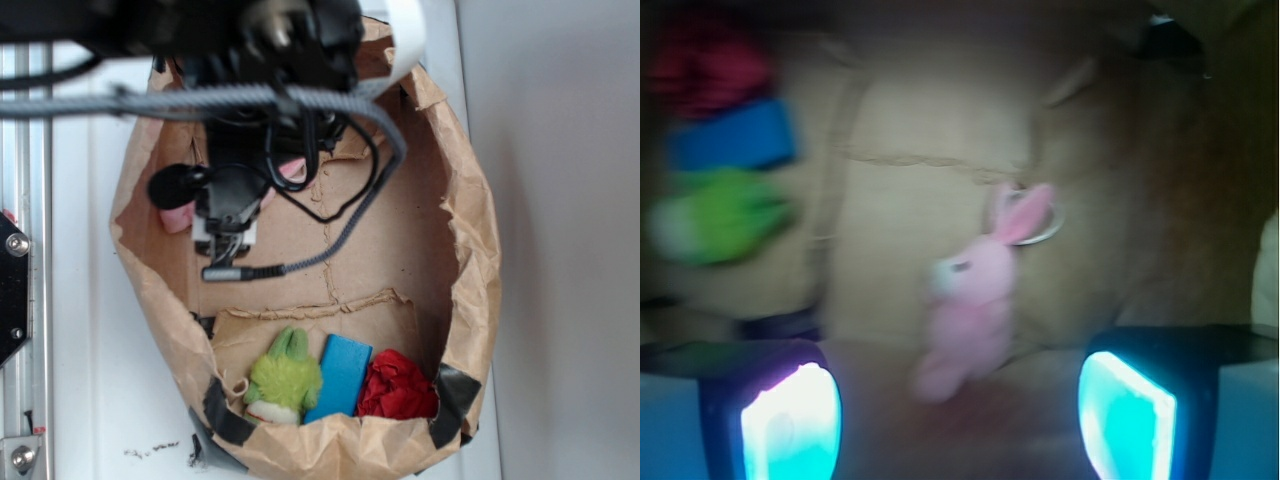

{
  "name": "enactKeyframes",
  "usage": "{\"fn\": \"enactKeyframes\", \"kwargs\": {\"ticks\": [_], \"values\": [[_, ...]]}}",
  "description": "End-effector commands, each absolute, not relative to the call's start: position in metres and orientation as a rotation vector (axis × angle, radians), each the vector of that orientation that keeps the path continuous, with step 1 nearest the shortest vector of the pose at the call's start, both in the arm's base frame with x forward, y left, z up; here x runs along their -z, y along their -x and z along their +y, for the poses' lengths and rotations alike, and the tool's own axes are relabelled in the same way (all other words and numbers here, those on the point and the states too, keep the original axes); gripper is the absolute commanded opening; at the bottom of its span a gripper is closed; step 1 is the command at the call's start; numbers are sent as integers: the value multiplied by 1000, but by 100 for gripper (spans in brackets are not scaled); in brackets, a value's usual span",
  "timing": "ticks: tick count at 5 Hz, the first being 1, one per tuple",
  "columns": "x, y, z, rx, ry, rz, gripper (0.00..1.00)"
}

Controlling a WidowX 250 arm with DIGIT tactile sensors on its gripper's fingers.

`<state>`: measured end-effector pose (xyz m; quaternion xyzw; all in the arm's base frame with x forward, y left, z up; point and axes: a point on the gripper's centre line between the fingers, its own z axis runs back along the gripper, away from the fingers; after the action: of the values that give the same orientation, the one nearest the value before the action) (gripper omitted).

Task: Grab the pink bunny.

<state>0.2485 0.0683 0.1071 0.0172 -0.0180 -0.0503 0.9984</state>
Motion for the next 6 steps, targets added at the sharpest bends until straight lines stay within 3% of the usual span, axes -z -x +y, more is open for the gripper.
{"fn": "enactKeyframes", "kwargs": {"ticks": [1,3,5,6], "values": [[-70,-257,54,197,-50,-81,100],[-42,-264,55,212,-94,-43,100],[-30,-250,38,261,-37,-1,100],[-10,-249,33,274,-63,30,100]]}}
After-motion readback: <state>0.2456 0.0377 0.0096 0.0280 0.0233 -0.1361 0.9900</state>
